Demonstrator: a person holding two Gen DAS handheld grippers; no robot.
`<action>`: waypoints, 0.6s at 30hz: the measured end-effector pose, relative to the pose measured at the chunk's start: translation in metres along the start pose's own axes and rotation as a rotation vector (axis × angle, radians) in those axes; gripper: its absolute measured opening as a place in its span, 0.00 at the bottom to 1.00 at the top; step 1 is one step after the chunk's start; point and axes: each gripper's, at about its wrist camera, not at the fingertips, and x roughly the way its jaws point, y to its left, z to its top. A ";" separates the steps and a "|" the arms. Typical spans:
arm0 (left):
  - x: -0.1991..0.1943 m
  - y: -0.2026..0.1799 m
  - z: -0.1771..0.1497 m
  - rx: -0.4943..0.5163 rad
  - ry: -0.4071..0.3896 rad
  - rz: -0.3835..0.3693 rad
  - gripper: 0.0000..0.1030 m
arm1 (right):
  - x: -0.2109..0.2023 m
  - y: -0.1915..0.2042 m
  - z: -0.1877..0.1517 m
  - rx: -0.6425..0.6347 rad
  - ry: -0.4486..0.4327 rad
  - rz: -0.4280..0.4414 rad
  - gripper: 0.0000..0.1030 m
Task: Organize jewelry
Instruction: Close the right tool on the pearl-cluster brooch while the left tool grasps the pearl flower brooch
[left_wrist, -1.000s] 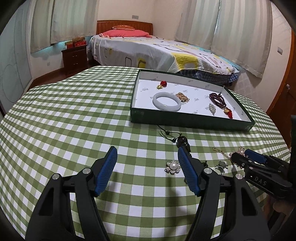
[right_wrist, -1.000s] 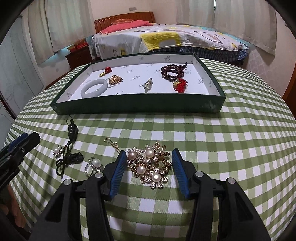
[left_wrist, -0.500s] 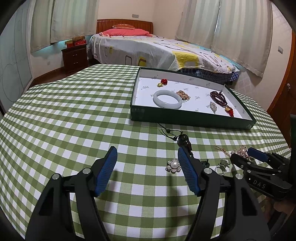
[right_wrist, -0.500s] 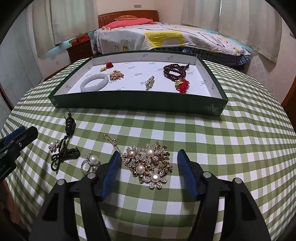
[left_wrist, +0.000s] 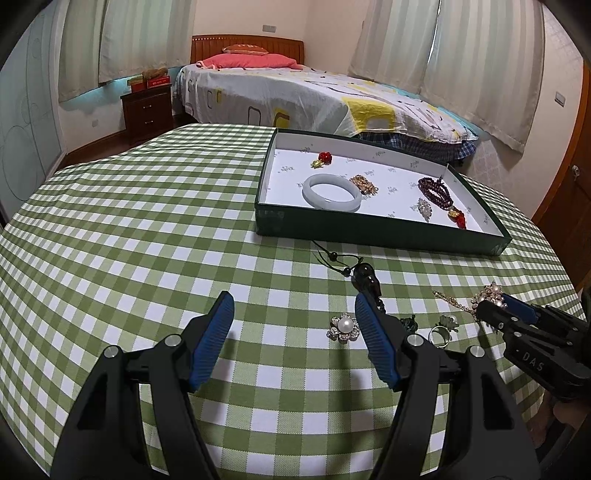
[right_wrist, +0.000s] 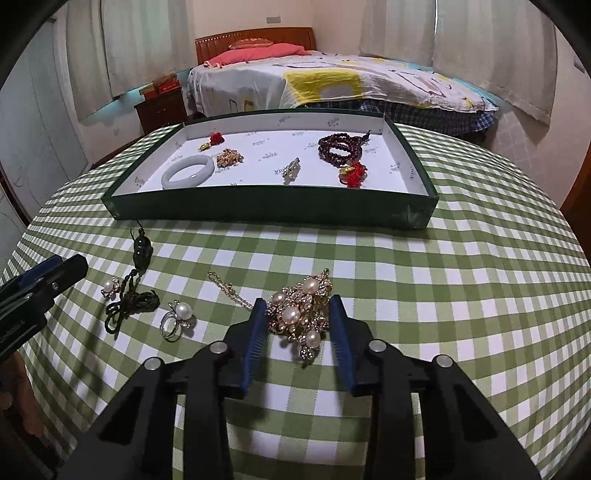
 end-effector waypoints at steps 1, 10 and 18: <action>0.000 0.000 0.000 0.000 0.001 -0.001 0.64 | 0.000 -0.001 0.000 0.003 -0.001 0.005 0.20; 0.004 -0.004 -0.002 0.007 0.010 -0.009 0.64 | -0.005 -0.007 0.000 0.022 -0.015 0.018 0.16; 0.007 -0.012 -0.002 0.035 0.022 -0.017 0.64 | -0.007 -0.011 0.000 0.029 -0.019 0.017 0.16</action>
